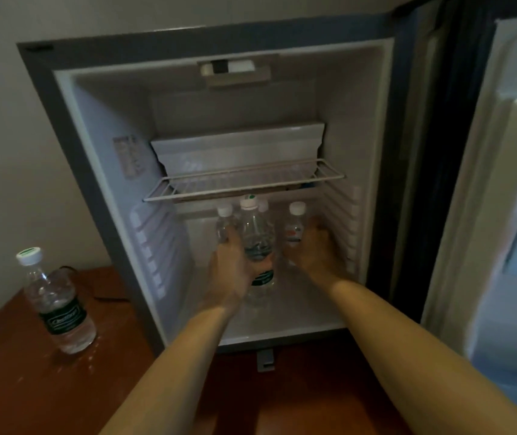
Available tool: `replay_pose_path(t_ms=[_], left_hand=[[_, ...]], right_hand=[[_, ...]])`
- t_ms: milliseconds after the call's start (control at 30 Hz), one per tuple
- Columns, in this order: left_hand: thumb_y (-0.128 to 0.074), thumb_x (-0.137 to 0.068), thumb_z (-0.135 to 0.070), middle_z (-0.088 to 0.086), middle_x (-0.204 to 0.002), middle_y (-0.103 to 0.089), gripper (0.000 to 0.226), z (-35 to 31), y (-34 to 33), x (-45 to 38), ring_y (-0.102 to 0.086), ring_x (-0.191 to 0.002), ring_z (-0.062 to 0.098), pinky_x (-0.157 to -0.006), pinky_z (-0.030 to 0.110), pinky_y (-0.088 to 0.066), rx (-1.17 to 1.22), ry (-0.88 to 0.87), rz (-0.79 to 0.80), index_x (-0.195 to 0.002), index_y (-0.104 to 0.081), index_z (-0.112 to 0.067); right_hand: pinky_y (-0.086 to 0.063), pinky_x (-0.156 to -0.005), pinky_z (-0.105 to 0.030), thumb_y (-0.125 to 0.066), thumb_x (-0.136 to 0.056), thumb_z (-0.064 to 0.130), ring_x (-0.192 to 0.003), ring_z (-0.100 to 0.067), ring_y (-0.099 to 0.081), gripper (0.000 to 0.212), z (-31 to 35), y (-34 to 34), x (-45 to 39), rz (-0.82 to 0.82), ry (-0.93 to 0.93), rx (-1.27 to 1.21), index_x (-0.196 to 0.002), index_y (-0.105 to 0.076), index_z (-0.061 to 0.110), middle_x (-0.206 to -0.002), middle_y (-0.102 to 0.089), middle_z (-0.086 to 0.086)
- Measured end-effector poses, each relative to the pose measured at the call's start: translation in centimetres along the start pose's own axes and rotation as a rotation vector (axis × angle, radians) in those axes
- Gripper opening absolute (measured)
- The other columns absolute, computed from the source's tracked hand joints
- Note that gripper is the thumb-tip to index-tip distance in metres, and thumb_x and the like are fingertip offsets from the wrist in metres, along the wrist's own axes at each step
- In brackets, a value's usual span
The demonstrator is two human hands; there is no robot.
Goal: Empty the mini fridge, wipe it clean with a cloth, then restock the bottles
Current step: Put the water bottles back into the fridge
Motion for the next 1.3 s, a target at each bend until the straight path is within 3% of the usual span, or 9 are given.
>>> replay_pose_path(t_ms=[133, 333, 467, 567, 667, 800, 933, 1033, 1300], left_hand=[[-0.085, -0.076, -0.046, 0.01, -0.122, -0.066, 0.084, 0.7, -0.8, -1.1, -0.067, -0.107, 0.027, -0.085, 0.045, -0.058, -0.001, -0.009, 0.042, -0.137, -0.037, -0.014], [-0.086, -0.077, -0.041, 0.007, -0.125, -0.065, 0.078, 0.7, -2.0, -2.5, -0.065, -0.112, 0.022, -0.09, 0.032, -0.054, 0.029, -0.016, 0.064, -0.136, -0.043, -0.012], [-0.086, -0.076, -0.041, 0.007, -0.13, -0.063, 0.081, 0.8, -2.6, -2.8, -0.061, -0.119, 0.023, -0.097, 0.033, -0.051, 0.061, 0.014, 0.096, -0.137, -0.041, -0.012], [-0.085, -0.076, -0.048, 0.007, -0.136, -0.059, 0.089, 1.1, -2.6, -2.1, -0.058, -0.123, 0.024, -0.1, 0.03, -0.048, 0.024, 0.089, 0.216, -0.143, -0.039, -0.011], [-0.082, -0.078, -0.051, 0.003, -0.131, -0.063, 0.073, 1.5, -2.9, -0.8, -0.062, -0.118, 0.025, -0.098, 0.033, -0.051, -0.075, 0.151, 0.388, -0.138, -0.055, -0.02], [-0.064, -0.093, -0.051, 0.01, -0.133, -0.057, 0.059, 0.7, 0.2, 1.5, -0.06, -0.115, 0.031, -0.09, 0.036, -0.05, -0.305, 0.147, 0.44, -0.138, -0.054, -0.015], [-0.052, -0.101, -0.041, 0.013, -0.136, -0.05, 0.051, 0.6, 5.4, 6.2, -0.053, -0.122, 0.036, -0.096, 0.043, -0.048, -0.584, 0.014, 0.484, -0.142, -0.045, -0.012], [-0.047, -0.101, -0.046, 0.009, -0.134, -0.053, 0.048, 1.7, 9.4, 10.2, -0.056, -0.12, 0.036, -0.091, 0.045, -0.048, -0.752, -0.087, 0.458, -0.138, -0.05, -0.016], [-0.043, -0.099, -0.052, 0.006, -0.122, -0.058, 0.043, 9.5, 21.3, 17.1, -0.057, -0.117, 0.031, -0.086, 0.044, -0.049, -0.866, 0.11, 0.356, -0.123, -0.056, -0.018]], right_hand=[[-0.044, -0.081, -0.031, -0.077, -0.082, 0.04, -0.115, -0.035, -0.059, 0.078, 0.5, -0.7, -1.9, 0.016, 0.023, -0.076, -0.136, -0.039, 0.0, -0.129, -0.058, -0.018], [-0.054, -0.086, -0.04, -0.083, -0.074, 0.046, -0.114, -0.035, -0.061, 0.087, 0.3, -1.4, -3.2, -0.018, -0.008, -0.09, -0.137, -0.039, 0.005, -0.129, -0.061, -0.016], [-0.052, -0.093, -0.045, -0.083, -0.074, 0.042, -0.121, -0.036, -0.057, 0.098, 0.2, -1.7, -3.5, 0.032, -0.03, -0.056, -0.146, -0.029, 0.004, -0.136, -0.055, -0.018], [-0.054, -0.091, -0.04, -0.077, -0.063, 0.061, -0.116, -0.03, -0.06, 0.103, -0.6, -2.5, -3.6, 0.143, -0.086, -0.001, -0.145, -0.038, 0.011, -0.134, -0.058, -0.011], [-0.055, -0.088, -0.035, -0.061, -0.061, 0.07, -0.107, -0.026, -0.064, 0.088, -0.6, -2.2, -2.7, 0.189, -0.081, 0.077, -0.132, -0.053, 0.019, -0.127, -0.064, -0.005], [-0.046, -0.08, -0.028, -0.058, -0.091, 0.04, -0.111, -0.031, -0.06, 0.062, 1.8, 0.2, 1.7, 0.273, -0.064, 0.225, -0.14, -0.044, 0.005, -0.133, -0.054, -0.016], [-0.051, -0.086, -0.034, -0.055, -0.095, 0.034, -0.108, -0.03, -0.059, 0.046, 4.5, 0.7, 7.4, 0.404, 0.045, 0.38, -0.132, -0.05, 0.008, -0.132, -0.054, -0.015], [-0.049, -0.088, -0.04, -0.052, -0.097, 0.035, -0.111, -0.033, -0.056, 0.042, 7.5, 1.1, 12.1, 0.416, 0.246, 0.529, -0.133, -0.048, 0.013, -0.13, -0.052, -0.013], [-0.05, -0.089, -0.047, -0.051, -0.095, 0.047, -0.112, -0.036, -0.056, 0.051, 17.6, -4.7, 22.5, 0.482, 0.585, 0.449, -0.133, -0.049, 0.013, -0.131, -0.053, -0.012]])
Point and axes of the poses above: each hand's wrist, its own x-axis away from the middle knuckle, its own y-axis out of the back of the hand, z = x × y, the point moved 7 cm from there along -x, towards the middle knuckle
